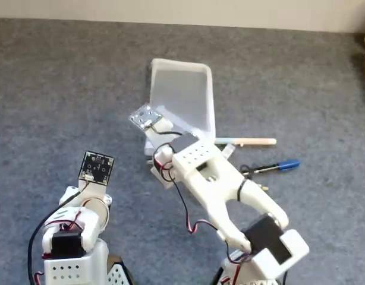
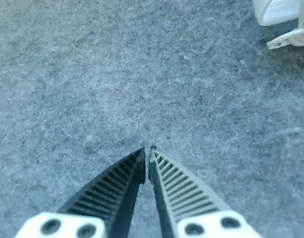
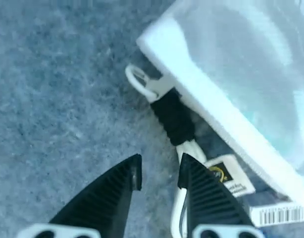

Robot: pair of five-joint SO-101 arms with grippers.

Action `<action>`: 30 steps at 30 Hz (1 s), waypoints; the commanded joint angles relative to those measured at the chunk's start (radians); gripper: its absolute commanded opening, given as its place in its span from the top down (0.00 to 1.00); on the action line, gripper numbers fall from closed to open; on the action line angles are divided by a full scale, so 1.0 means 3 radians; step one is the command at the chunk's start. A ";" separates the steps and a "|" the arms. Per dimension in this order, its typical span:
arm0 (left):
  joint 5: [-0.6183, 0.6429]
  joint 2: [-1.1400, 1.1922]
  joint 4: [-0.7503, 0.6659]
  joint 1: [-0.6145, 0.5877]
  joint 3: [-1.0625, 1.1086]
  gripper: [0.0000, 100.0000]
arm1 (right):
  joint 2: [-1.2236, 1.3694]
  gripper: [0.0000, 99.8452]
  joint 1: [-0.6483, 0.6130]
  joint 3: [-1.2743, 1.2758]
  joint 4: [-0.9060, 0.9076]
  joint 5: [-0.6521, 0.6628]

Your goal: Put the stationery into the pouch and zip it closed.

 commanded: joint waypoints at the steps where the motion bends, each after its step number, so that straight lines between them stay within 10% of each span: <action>1: -0.0031 0.0003 0.0010 -0.0049 -0.0105 0.96 | 0.0090 0.87 -0.0033 -0.0376 -0.0059 -0.0005; 30: -0.0031 0.0003 0.0020 -0.0049 -0.0105 0.96 | 0.1056 0.88 0.0074 -0.0775 0.0074 0.0343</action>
